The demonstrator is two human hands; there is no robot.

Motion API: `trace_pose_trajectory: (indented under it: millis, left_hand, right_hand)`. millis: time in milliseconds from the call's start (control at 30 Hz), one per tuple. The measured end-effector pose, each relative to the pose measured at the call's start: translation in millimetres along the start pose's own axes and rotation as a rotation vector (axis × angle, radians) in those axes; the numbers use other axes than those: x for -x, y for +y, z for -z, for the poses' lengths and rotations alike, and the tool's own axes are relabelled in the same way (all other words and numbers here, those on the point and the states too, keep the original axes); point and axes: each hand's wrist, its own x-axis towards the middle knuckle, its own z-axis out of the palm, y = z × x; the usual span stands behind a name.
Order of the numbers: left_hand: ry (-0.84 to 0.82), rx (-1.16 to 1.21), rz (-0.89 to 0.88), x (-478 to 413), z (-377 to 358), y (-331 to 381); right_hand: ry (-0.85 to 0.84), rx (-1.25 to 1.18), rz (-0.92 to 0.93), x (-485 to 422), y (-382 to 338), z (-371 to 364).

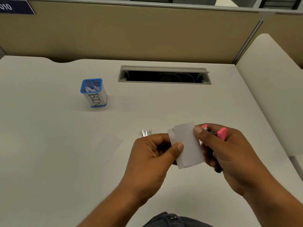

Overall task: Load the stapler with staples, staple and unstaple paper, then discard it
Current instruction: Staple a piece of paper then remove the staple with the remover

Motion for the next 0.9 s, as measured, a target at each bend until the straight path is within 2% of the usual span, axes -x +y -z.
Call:
trace_pose_trajectory:
  millis: [67, 133, 300, 467, 900]
  left_hand:
    - [-0.042, -0.006, 0.012, 2, 4, 4]
    - [-0.041, 0.005, 0.016, 3, 9, 7]
    - [0.045, 0.078, 0.02, 8, 15, 8]
    - [0.087, 0.08, -0.008, 15, 20, 11]
    - [0.137, 0.006, -0.034, 24, 19, 16]
  right_hand:
    - [-0.073, -0.017, -0.104, -1, -1, -2]
    - [-0.068, -0.043, -0.135, -1, 0, -6]
    - [-0.021, -0.042, -0.095, 3, 8, -17]
    - [-0.007, -0.148, -0.082, 7, 5, -20]
    - [0.015, -0.073, 0.026, 14, -2, -22]
